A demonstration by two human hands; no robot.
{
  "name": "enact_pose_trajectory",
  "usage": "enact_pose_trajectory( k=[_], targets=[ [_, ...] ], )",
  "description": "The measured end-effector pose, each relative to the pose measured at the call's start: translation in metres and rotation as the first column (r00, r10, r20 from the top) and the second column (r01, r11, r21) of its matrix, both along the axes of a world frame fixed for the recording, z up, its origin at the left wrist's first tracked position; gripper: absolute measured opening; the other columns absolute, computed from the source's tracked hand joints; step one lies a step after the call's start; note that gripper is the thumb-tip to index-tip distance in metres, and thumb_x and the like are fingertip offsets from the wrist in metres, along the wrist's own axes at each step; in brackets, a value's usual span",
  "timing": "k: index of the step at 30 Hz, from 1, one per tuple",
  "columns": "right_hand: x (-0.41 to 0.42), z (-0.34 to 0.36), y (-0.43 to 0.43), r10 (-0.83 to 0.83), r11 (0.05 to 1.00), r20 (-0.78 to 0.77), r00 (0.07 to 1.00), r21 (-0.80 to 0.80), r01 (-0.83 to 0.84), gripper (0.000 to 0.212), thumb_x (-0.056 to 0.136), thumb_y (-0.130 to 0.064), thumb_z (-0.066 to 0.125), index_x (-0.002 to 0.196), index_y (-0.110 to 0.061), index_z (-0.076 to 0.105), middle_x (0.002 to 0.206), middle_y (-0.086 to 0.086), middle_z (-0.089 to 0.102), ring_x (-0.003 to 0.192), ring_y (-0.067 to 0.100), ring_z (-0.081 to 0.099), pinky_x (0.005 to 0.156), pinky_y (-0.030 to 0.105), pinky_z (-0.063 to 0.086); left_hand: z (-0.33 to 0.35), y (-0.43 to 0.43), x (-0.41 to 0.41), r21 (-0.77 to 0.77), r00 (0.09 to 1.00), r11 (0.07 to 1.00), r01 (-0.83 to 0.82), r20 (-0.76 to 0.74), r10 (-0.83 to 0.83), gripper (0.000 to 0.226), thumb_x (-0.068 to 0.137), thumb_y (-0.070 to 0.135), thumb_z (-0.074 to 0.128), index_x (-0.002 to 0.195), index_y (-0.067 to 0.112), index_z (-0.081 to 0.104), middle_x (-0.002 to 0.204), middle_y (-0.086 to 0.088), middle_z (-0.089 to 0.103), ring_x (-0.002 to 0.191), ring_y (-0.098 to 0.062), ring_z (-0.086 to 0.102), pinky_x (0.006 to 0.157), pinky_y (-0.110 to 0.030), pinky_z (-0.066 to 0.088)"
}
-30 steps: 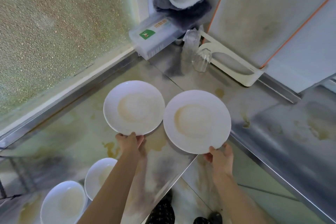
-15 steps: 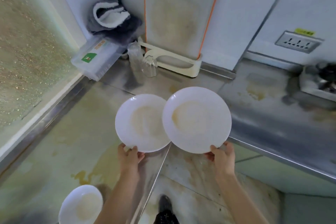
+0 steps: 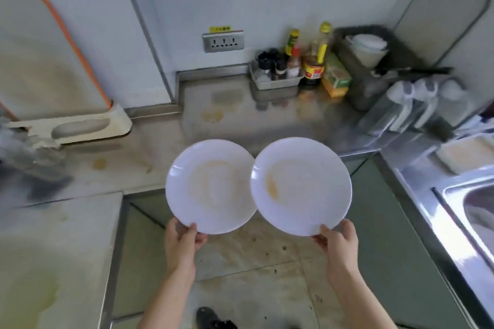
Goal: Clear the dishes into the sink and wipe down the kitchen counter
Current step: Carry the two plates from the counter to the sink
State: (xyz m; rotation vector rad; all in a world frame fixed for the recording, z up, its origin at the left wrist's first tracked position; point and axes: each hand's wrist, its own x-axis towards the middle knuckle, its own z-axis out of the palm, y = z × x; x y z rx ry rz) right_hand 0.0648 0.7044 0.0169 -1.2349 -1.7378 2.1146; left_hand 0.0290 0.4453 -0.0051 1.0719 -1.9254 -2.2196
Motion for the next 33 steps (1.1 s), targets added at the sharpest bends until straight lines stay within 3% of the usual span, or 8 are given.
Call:
enact_pose_trajectory(
  k=[7, 11, 15, 20, 24, 28, 33],
  targets=[
    [0.070, 0.005, 0.155, -0.233, 0.972, -0.028, 0.972, 0.002, 0.233, 0.025, 0.083, 0.009, 0.050, 0.104, -0.005, 0.049, 0.089, 0.010, 0.055, 0.069, 0.021, 0.054, 0.058, 0.029, 0.044, 0.006, 0.178, -0.001, 0.072, 0.968, 0.965, 0.251, 0.010, -0.252, 0.030, 0.090, -0.003, 0.050, 0.115, 0.012, 0.044, 0.078, -0.010, 0.057, 0.062, -0.019, 0.053, 0.047, -0.016, 0.052],
    [0.109, 0.003, 0.222, -0.383, 0.924, -0.034, 0.923, -0.007, 0.383, 0.026, 0.086, 0.007, 0.049, 0.105, -0.011, 0.047, 0.090, 0.009, 0.056, 0.073, 0.021, 0.056, 0.055, 0.025, 0.050, 0.012, 0.268, 0.002, 0.087, 0.909, 0.907, 0.413, 0.030, -0.416, 0.034, 0.090, -0.003, 0.050, 0.121, 0.010, 0.041, 0.081, -0.010, 0.056, 0.062, -0.019, 0.053, 0.051, -0.022, 0.052],
    [0.143, -0.007, 0.276, -0.558, 0.829, -0.015, 0.830, -0.031, 0.558, 0.028, 0.088, 0.007, 0.046, 0.111, -0.009, 0.045, 0.093, 0.011, 0.055, 0.067, 0.019, 0.051, 0.043, 0.016, 0.048, 0.012, 0.342, -0.005, 0.052, 0.829, 0.829, 0.556, 0.035, -0.558, 0.048, 0.090, -0.004, 0.050, 0.133, 0.008, 0.035, 0.081, -0.008, 0.059, 0.064, -0.021, 0.054, 0.061, -0.028, 0.049],
    [0.172, -0.023, 0.344, -0.754, 0.654, 0.036, 0.656, -0.055, 0.755, 0.032, 0.087, 0.011, 0.046, 0.113, -0.006, 0.044, 0.091, 0.014, 0.055, 0.061, 0.020, 0.052, 0.038, 0.016, 0.046, -0.001, 0.433, -0.027, -0.001, 0.698, 0.699, 0.715, 0.053, -0.714, 0.042, 0.089, -0.004, 0.050, 0.129, 0.004, 0.039, 0.092, -0.012, 0.059, 0.065, -0.019, 0.056, 0.047, -0.016, 0.051],
    [0.185, -0.044, 0.400, -0.831, 0.551, 0.092, 0.549, -0.012, 0.835, 0.032, 0.087, 0.011, 0.046, 0.117, -0.002, 0.044, 0.108, 0.020, 0.056, 0.067, 0.025, 0.058, 0.041, 0.020, 0.051, -0.014, 0.510, -0.041, -0.032, 0.576, 0.575, 0.818, 0.069, -0.815, 0.038, 0.089, -0.005, 0.049, 0.124, 0.006, 0.040, 0.092, -0.011, 0.058, 0.067, -0.017, 0.055, 0.044, -0.014, 0.050],
    [0.189, -0.070, 0.450, -0.872, 0.469, 0.161, 0.462, 0.009, 0.883, 0.025, 0.090, 0.008, 0.045, 0.107, -0.010, 0.040, 0.108, 0.014, 0.053, 0.065, 0.025, 0.058, 0.036, 0.017, 0.047, -0.021, 0.569, -0.052, -0.068, 0.471, 0.467, 0.882, 0.084, -0.878, 0.033, 0.091, -0.003, 0.049, 0.119, 0.013, 0.041, 0.090, -0.008, 0.058, 0.069, -0.014, 0.055, 0.045, -0.013, 0.050],
    [0.177, -0.118, 0.482, -0.875, 0.392, 0.299, 0.381, -0.024, 0.920, 0.033, 0.086, 0.009, 0.042, 0.111, -0.013, 0.041, 0.103, 0.014, 0.054, 0.066, 0.020, 0.053, 0.033, 0.014, 0.041, -0.030, 0.604, -0.063, -0.127, 0.398, 0.383, 0.915, 0.125, -0.909, 0.027, 0.091, -0.003, 0.049, 0.112, 0.011, 0.041, 0.098, -0.015, 0.057, 0.068, -0.015, 0.054, 0.045, -0.012, 0.049]
  ],
)
